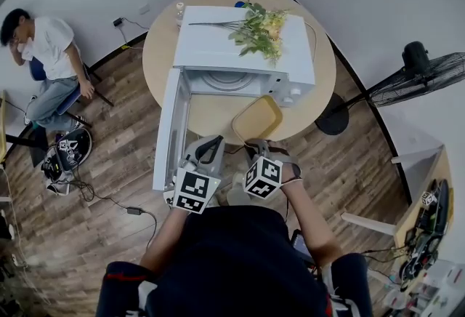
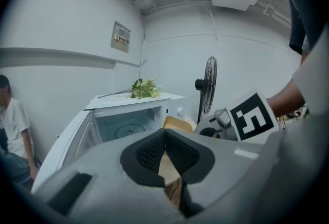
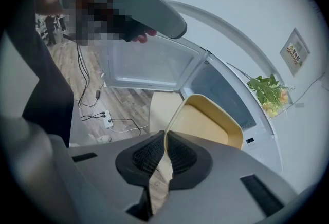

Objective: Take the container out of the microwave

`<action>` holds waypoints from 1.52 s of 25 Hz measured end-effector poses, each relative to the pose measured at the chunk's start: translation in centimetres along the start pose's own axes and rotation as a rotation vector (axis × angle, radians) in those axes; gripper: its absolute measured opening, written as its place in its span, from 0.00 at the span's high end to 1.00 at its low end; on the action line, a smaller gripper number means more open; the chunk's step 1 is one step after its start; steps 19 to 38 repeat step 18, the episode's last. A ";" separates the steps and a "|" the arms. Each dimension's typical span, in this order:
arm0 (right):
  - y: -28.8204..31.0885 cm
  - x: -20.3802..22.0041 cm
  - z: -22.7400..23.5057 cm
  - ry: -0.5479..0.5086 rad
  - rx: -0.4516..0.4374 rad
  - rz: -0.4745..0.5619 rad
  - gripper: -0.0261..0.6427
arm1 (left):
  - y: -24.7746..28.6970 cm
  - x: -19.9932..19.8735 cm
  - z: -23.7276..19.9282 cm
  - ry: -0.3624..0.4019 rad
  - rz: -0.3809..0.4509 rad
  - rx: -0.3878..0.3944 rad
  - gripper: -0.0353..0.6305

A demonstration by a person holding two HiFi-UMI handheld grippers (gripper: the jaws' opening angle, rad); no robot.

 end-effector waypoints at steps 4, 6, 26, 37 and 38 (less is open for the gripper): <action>0.3 0.1 -0.1 0.000 -0.006 -0.009 0.93 | 0.0 0.0 -0.3 -0.001 0.000 -0.004 0.93; 0.4 0.1 -0.1 -0.002 -0.009 -0.011 0.93 | 0.0 0.1 -0.5 -0.003 -0.001 -0.007 0.93; 0.7 0.2 0.1 0.001 -0.011 -0.011 0.93 | 0.3 0.2 -0.8 -0.009 -0.001 -0.006 0.93; 0.7 0.2 0.1 0.001 -0.011 -0.011 0.93 | 0.3 0.2 -0.8 -0.009 -0.001 -0.006 0.93; 0.7 0.2 0.1 0.001 -0.011 -0.011 0.93 | 0.3 0.2 -0.8 -0.009 -0.001 -0.006 0.93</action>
Point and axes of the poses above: the fingertips, and each gripper's own axes: y forward along the fingers, z to its right, x out of its underside, the point moved 6 cm from there along -y, backward along the fingers, and after that the axes turned 5 degrees about -y, right-handed, at the moved point
